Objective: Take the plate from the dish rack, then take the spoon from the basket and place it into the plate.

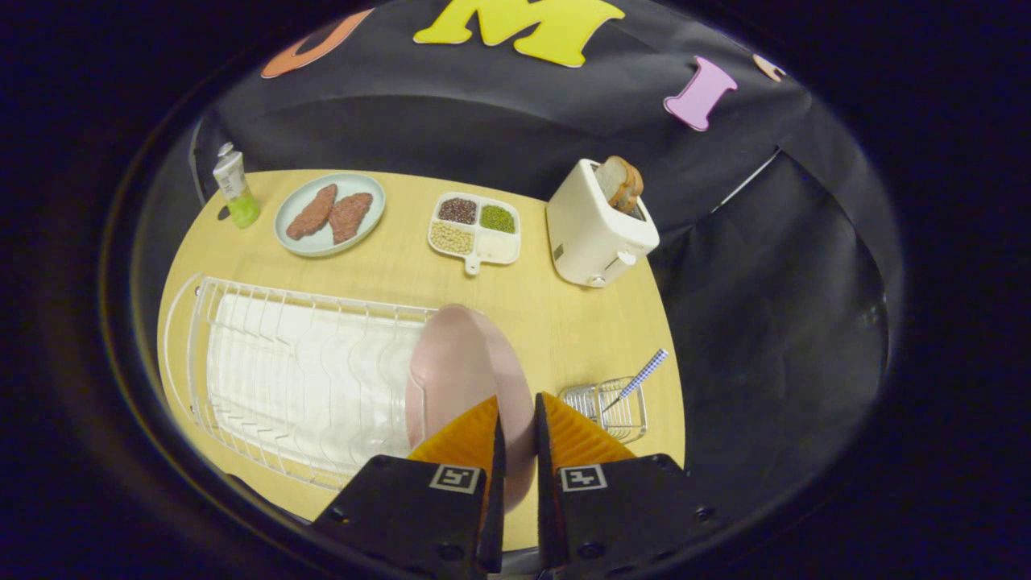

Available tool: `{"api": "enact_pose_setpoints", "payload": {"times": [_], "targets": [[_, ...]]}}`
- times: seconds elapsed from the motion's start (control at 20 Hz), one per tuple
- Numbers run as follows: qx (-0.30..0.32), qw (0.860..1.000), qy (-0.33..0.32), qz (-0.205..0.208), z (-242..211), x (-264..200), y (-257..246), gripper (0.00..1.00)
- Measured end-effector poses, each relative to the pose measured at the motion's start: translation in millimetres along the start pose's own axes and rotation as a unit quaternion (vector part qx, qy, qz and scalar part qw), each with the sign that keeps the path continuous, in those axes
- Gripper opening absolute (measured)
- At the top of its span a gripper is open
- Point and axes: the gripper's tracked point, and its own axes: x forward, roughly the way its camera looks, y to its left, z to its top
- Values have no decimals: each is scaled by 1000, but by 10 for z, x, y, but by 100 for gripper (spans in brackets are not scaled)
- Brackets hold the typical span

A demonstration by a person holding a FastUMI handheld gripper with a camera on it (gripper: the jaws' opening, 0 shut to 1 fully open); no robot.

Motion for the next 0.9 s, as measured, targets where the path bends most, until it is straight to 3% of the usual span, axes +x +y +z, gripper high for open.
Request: {"api": "enact_pose_setpoints", "payload": {"times": [0.2, 0.4, 0.75, 0.9], "targets": [[-21, 998, -27, -49, 29, -189, 32, 20], [7, 988, -96, -123, 209, -400, -80, 20], [13, 983, -167, -71, 124, -812, 88, 15], [24, 983, -184, -11, -23, -876, 121, 15]]}}
